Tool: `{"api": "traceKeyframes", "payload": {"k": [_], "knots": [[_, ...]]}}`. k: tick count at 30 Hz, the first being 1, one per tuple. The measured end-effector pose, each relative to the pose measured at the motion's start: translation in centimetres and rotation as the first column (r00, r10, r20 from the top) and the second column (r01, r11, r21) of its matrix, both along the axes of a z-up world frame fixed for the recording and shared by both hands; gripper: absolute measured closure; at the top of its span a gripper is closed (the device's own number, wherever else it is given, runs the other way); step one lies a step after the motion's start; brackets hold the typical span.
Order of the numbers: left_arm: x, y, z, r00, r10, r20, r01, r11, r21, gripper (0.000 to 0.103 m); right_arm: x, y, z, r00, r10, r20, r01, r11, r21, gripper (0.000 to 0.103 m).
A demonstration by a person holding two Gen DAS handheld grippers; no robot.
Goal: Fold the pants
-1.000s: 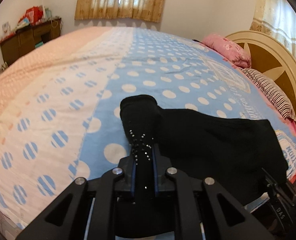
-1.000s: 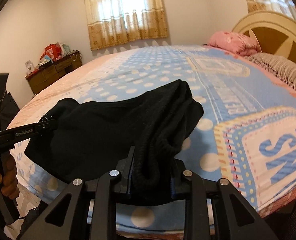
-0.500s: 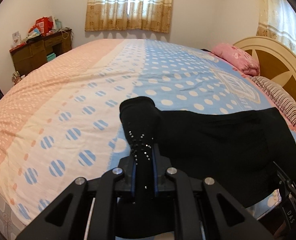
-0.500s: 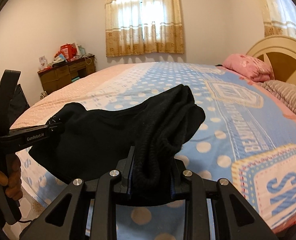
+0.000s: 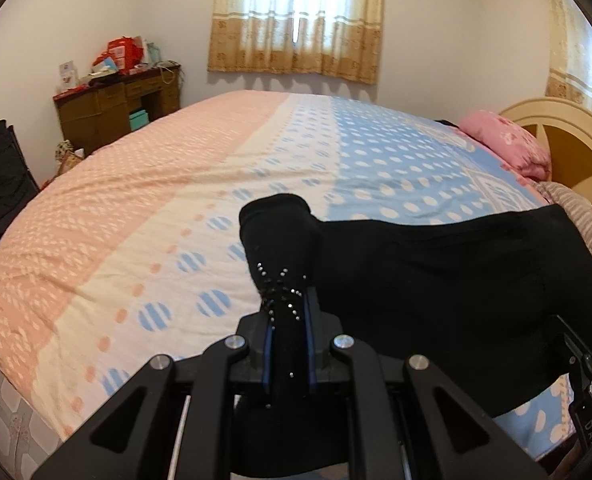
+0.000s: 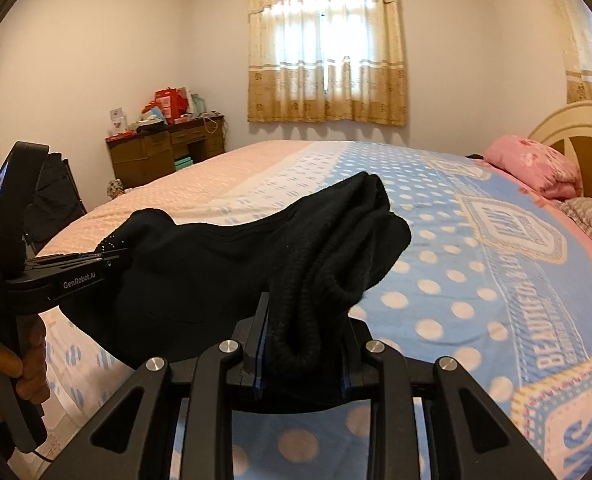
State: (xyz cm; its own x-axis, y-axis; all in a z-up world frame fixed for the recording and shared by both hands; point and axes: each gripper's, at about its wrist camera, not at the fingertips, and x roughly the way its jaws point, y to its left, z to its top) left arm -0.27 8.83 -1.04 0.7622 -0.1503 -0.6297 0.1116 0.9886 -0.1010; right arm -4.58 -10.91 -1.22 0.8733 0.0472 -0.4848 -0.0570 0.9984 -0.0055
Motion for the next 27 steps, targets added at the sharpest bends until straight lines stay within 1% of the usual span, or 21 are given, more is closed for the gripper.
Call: {"api": "traceKeyframes", "payload": {"k": [7,14,22,25,27], "knots": [[1.4,2.4,0.5,0.997,0.079,0.022,-0.079,0.997,0.011,0.09,3.1,3.0,0.6,0.997,0.074,0.022,-0.074,0.997,-0.013,0.076],[3.0,5.3,1.0,0.984,0.171,0.048,-0.173,0.984,0.035,0.09,6.8,6.3,1.0,0.989,0.144,0.036,-0.143,0.99,-0.017,0.076],[5.3,8.5,1.3,0.959,0.272,0.077,-0.277,0.957,0.079,0.09,12.0,10.7,0.1,0.977,0.21,0.031,-0.21,0.978,-0.014,0.076],[6.4,9.2,1.2,0.947,0.303,0.106,-0.315,0.94,0.13,0.09,13.8,12.2,-1.1,0.974,0.225,0.015,-0.224,0.973,-0.049,0.076],[7.3,9.6,0.7,0.94,0.322,0.115,-0.338,0.926,0.168,0.09,15.3,13.2,-2.1,0.972,0.235,-0.017,-0.236,0.97,-0.066,0.076]]}}
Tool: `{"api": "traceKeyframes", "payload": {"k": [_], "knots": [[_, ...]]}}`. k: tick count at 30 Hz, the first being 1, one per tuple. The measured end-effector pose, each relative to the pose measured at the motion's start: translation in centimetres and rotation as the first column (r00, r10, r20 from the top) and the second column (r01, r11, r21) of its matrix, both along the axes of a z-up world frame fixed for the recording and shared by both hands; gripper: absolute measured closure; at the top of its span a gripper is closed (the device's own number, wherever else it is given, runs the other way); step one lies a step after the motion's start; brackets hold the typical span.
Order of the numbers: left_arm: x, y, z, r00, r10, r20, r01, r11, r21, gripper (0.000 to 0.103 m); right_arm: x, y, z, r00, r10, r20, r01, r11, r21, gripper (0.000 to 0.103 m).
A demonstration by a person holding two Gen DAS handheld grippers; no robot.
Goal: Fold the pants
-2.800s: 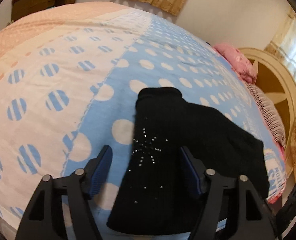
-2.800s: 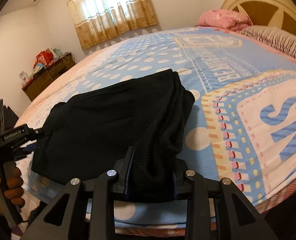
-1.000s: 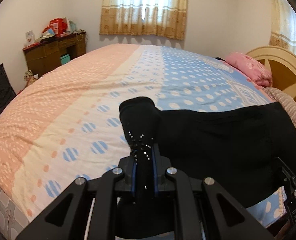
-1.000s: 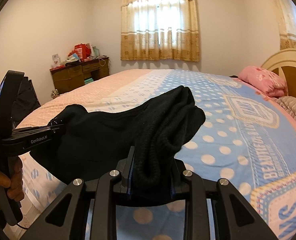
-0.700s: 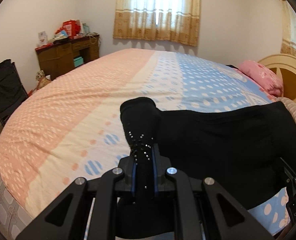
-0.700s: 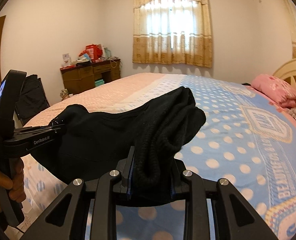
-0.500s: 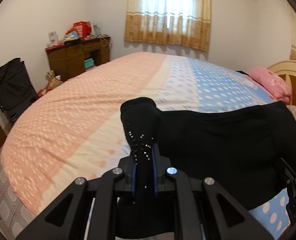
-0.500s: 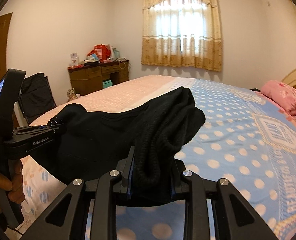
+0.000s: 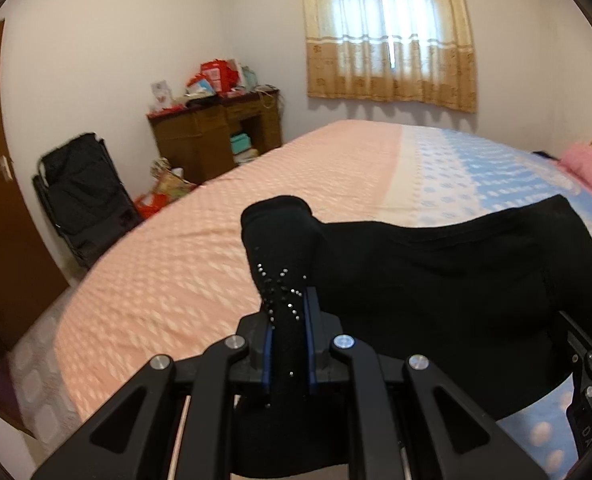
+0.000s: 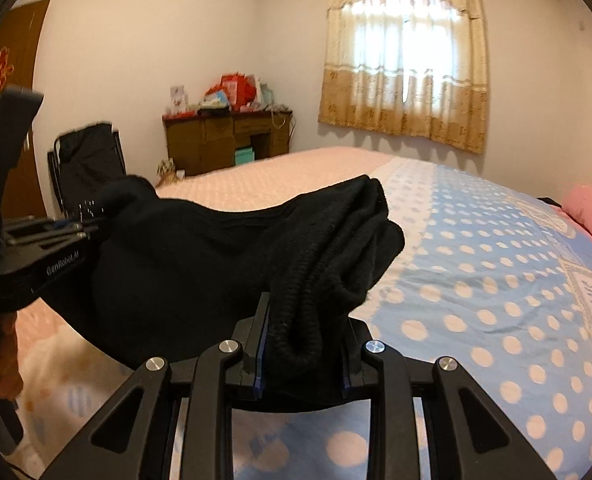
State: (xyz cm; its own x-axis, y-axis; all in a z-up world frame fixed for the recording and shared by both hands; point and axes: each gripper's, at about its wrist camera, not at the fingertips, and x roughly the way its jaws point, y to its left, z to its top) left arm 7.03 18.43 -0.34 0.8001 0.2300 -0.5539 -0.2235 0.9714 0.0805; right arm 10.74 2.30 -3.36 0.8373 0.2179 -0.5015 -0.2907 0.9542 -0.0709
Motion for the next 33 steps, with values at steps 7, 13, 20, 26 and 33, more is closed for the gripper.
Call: {"api": "traceKeyframes", "payload": {"k": [7,13,20,26,33], "knots": [[4.2,0.9,-5.0,0.988,0.056,-0.146,-0.054,0.998,0.022,0.089,4.4,0.6,-5.6,0.987,-0.013,-0.159,-0.012,0.988,-0.154,0.076],[4.7,2.4,-7.0,0.977,0.075,-0.199,-0.078,0.997,-0.006,0.061,5.0,-0.5,-6.6,0.982,-0.011,-0.19,-0.02,0.987,-0.161,0.073],[1.6,7.2,-6.3,0.963,0.151,-0.224,-0.174,0.981,-0.085,0.0,4.8,-0.8,-6.0,0.982,-0.003,-0.19,-0.027,0.988,-0.154,0.057],[-0.2,7.9,-6.0,0.955,0.17,-0.242,-0.207,0.969,-0.135,0.0,1.7,-3.1,-3.6,0.992,-0.045,-0.121,0.03,0.992,-0.121,0.047],[-0.7,5.1,-3.7,0.981,0.126,-0.151,-0.142,0.985,-0.098,0.001,-1.0,-5.3,-1.3,0.989,-0.133,-0.061,0.137,0.987,0.08,0.07]]}}
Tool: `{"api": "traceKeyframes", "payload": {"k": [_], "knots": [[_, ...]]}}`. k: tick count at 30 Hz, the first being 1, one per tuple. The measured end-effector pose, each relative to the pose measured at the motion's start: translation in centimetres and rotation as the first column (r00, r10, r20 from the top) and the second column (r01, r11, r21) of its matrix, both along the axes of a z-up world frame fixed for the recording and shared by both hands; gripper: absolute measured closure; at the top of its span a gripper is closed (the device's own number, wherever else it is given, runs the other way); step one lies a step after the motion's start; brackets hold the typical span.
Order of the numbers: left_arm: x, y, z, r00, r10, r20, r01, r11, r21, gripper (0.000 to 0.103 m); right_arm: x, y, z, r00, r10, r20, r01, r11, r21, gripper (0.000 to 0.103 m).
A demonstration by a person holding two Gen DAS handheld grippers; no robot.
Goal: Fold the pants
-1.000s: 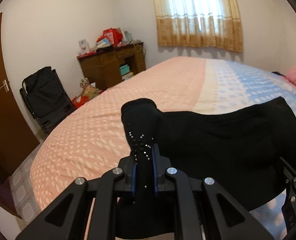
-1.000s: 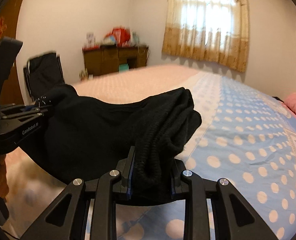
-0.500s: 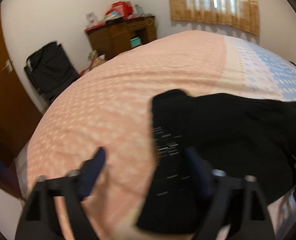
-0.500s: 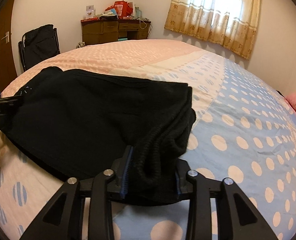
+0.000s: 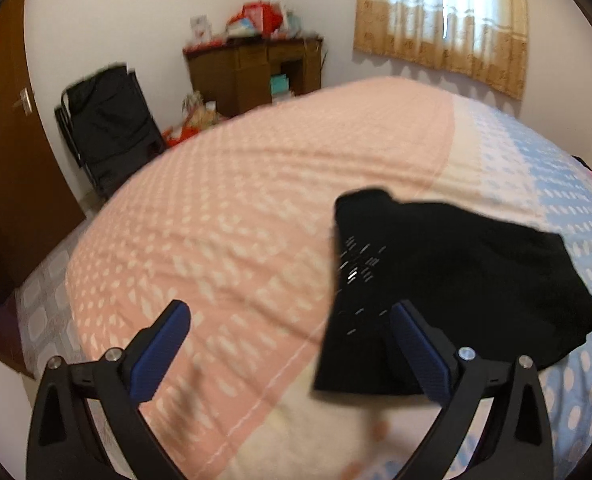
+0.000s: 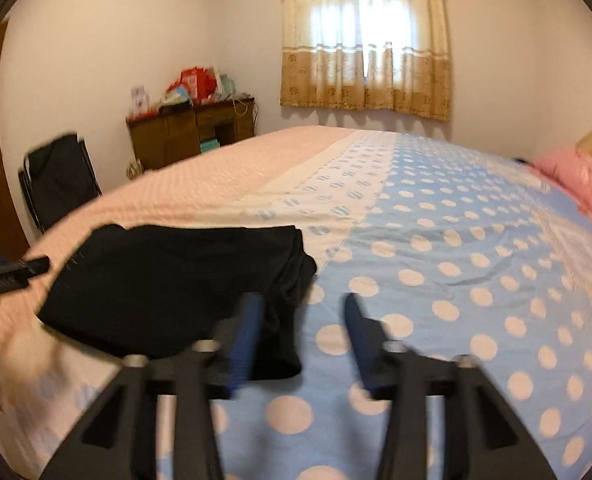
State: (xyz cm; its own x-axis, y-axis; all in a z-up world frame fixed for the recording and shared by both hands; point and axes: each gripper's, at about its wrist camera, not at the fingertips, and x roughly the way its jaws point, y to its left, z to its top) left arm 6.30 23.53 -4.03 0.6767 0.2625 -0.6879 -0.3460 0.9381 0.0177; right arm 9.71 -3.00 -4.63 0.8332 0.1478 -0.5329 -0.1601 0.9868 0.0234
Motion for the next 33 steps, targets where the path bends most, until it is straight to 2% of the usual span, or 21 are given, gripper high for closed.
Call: {"api": "traceKeyframes", "payload": {"k": [2,7,11,13,18,20,23,24,28,33], "knots": [[0.2,-1.3,0.5,0.999,-0.018,0.037,0.018,1.0,0.02,0.001,-0.1,0.8,0.0,0.999,0.046,-0.015,-0.045,0.998,0.047,0.073],[1.6,-4.3,0.1,0.996,-0.087,0.028,0.087,0.996,0.021,0.001,0.5,3.9,-1.1,0.99,0.132,-0.056,-0.133,0.991,-0.001,0.074],[2.5,-5.7,-1.3,0.995,-0.103,-0.015,0.104,0.992,0.066,0.001,2.3,3.5,-4.1,0.98,0.098,-0.173,-0.102,0.995,-0.014,0.074],[2.7,-5.8,-2.4,0.994,-0.089,-0.064,0.094,0.992,0.08,0.001,2.5,2.8,-4.8,0.979,0.094,-0.183,-0.094,0.996,0.007,0.074],[2.4,-4.5,-3.3,0.994,-0.086,-0.071,0.086,0.996,-0.006,0.0,2.1,3.1,-4.9,0.975,0.088,-0.202,-0.094,0.995,-0.022,0.074],[2.2,-4.3,-3.2,0.993,-0.089,-0.073,0.088,0.996,-0.013,0.0,1.7,2.5,-4.9,0.967,0.086,-0.239,-0.081,0.996,0.03,0.074],[1.6,-4.4,-3.1,0.993,-0.096,-0.074,0.095,0.995,-0.008,0.0,-0.1,1.4,-4.2,0.971,0.061,-0.229,-0.038,0.994,0.101,0.073],[1.3,-4.4,-3.1,0.992,-0.096,-0.076,0.096,0.995,-0.008,0.0,-0.9,1.1,-3.8,0.975,0.053,-0.218,-0.028,0.993,0.116,0.072],[0.2,-4.6,-2.7,0.993,-0.094,-0.074,0.094,0.995,-0.016,0.001,-3.4,0.6,-2.8,0.981,0.026,-0.194,0.008,0.985,0.17,0.048],[-2.4,-5.2,-1.9,0.995,-0.092,-0.034,0.092,0.996,-0.003,0.001,-6.0,0.6,-2.3,0.985,0.009,-0.174,0.025,0.981,0.193,0.046]]}}
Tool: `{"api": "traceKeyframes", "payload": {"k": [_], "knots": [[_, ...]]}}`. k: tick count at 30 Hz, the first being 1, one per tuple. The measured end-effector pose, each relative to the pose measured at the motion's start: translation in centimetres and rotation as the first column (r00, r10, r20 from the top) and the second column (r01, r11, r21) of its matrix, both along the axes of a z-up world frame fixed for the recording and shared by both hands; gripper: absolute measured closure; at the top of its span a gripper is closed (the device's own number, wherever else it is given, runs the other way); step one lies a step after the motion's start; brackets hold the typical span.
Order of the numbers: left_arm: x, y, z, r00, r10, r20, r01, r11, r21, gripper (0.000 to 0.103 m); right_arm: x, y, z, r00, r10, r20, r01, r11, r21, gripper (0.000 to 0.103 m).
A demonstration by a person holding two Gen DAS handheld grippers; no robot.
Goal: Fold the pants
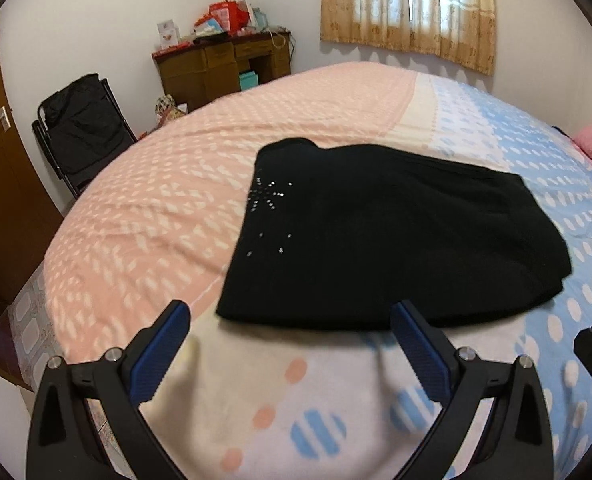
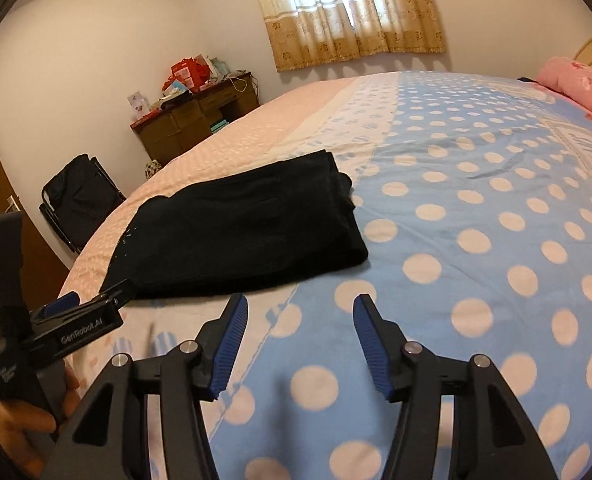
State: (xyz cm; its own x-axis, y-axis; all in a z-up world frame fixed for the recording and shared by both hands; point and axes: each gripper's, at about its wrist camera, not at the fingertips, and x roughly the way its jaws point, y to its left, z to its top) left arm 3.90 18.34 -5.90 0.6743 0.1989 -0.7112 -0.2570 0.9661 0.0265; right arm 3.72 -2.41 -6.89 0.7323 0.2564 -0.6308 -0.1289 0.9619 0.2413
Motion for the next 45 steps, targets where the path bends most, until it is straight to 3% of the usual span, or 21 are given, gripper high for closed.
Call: {"api": "traceKeyframes", "payload": {"k": [6,11,14,22,26,45], "knots": [[-3.5,-0.8,0.3,0.999,-0.01,0.049,0.008,0.999,0.032,0.0,-2.8,1.0,0.1,1.0,0.028,-0.002,-0.028,1.0,0.004,0.046],[-6.1,-1.0,1.4,0.995,-0.014,0.094,0.011,0.999,0.035,0.0,-6.4,1.2,2.4,0.993,0.006,0.121,-0.004,1.0,-0.013,0.046],[-7.7,-1.1,2.4,0.991,-0.014,0.136,0.003,0.997,0.076,0.0,-8.4,1.4,3.7,0.981,-0.013,0.193,0.016,1.0,-0.017,0.046],[-10.5,-1.3,3.9,0.98,-0.037,0.196,0.022,0.997,0.078,0.0,-11.6,1.7,6.7,0.948,-0.027,0.317,0.035,0.999,-0.019,0.045],[-11.3,-1.5,4.4,0.976,-0.043,0.215,0.024,0.996,0.088,0.0,-12.5,1.3,7.5,0.933,-0.059,0.356,0.067,0.998,-0.009,0.038],[-11.1,-2.0,4.6,0.977,-0.044,0.209,0.02,0.993,0.117,0.0,-12.4,0.2,7.4,0.929,-0.102,0.355,0.094,0.995,0.038,0.038]]}}
